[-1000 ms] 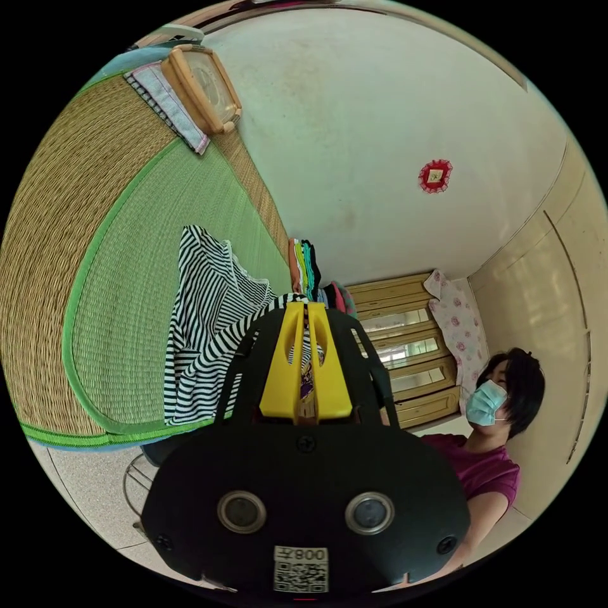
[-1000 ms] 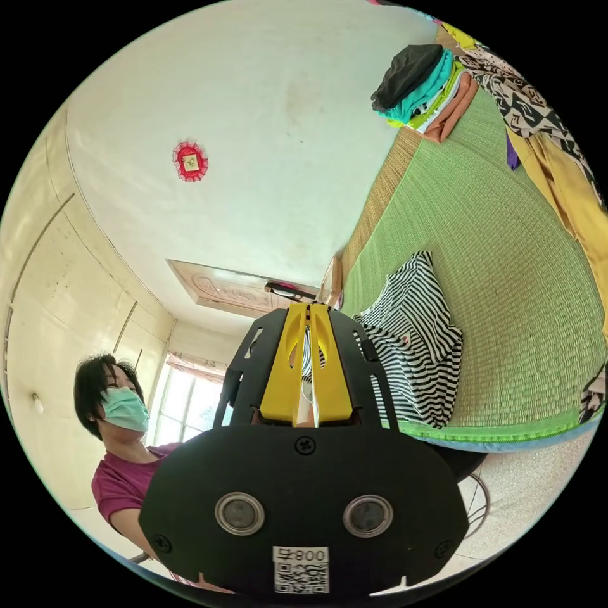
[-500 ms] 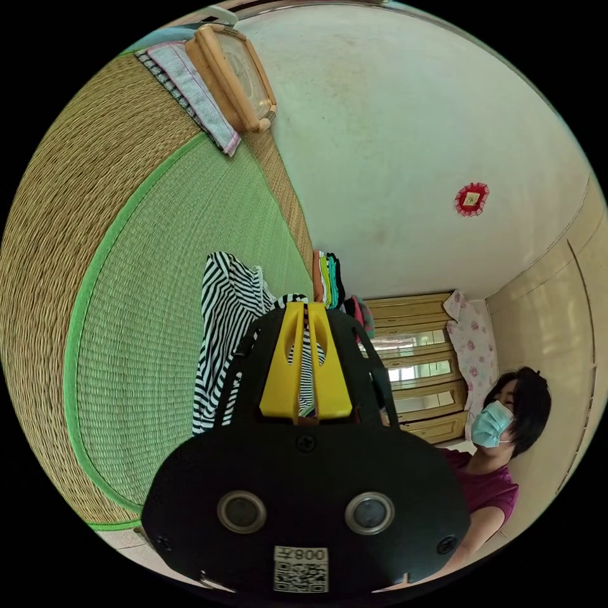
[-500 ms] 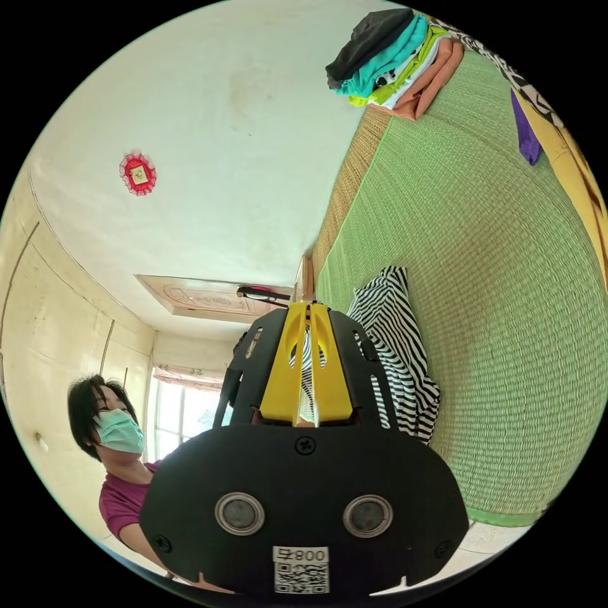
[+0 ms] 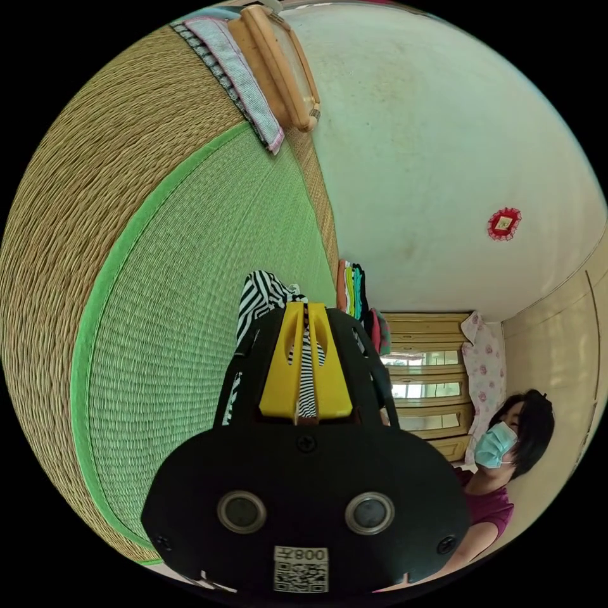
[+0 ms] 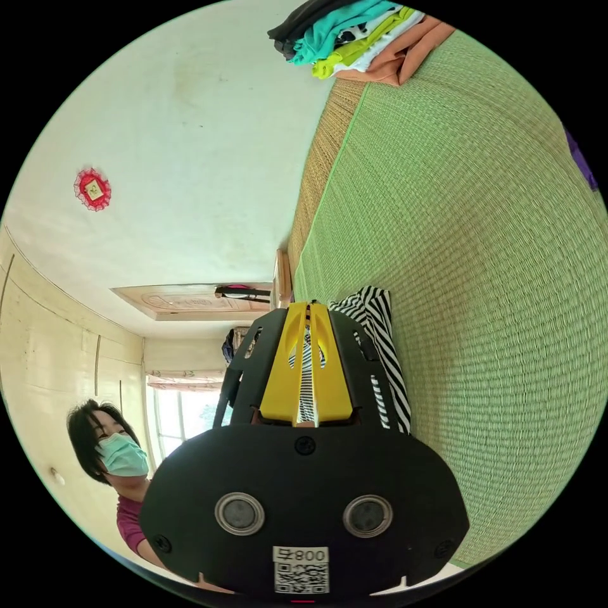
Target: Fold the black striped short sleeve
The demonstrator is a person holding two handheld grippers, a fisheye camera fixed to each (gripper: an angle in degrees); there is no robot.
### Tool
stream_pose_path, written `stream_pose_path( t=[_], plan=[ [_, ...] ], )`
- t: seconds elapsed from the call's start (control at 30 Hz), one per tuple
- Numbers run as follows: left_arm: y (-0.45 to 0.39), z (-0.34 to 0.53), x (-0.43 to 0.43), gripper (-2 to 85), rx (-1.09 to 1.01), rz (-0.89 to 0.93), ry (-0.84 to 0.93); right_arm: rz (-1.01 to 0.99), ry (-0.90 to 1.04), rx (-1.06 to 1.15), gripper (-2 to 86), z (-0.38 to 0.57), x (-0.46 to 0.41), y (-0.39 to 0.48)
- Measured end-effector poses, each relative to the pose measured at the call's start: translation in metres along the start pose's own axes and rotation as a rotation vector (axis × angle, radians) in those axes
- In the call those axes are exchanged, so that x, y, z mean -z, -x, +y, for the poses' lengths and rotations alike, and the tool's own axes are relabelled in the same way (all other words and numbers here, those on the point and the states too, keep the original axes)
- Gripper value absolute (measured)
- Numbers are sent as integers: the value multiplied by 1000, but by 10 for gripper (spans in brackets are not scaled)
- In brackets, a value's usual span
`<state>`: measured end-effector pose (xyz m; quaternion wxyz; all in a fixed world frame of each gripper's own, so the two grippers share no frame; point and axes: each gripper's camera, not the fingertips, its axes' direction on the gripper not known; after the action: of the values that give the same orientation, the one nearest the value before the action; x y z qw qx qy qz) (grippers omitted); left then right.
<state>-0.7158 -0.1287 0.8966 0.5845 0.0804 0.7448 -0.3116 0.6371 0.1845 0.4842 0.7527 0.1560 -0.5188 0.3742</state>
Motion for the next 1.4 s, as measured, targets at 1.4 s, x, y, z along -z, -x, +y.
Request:
stream_pose_path(
  t=[1.4],
  plan=[
    [-52, 94, -41, 23, -82, -444, 186, 689, 234, 189, 14, 140, -95, 15]
  ],
)
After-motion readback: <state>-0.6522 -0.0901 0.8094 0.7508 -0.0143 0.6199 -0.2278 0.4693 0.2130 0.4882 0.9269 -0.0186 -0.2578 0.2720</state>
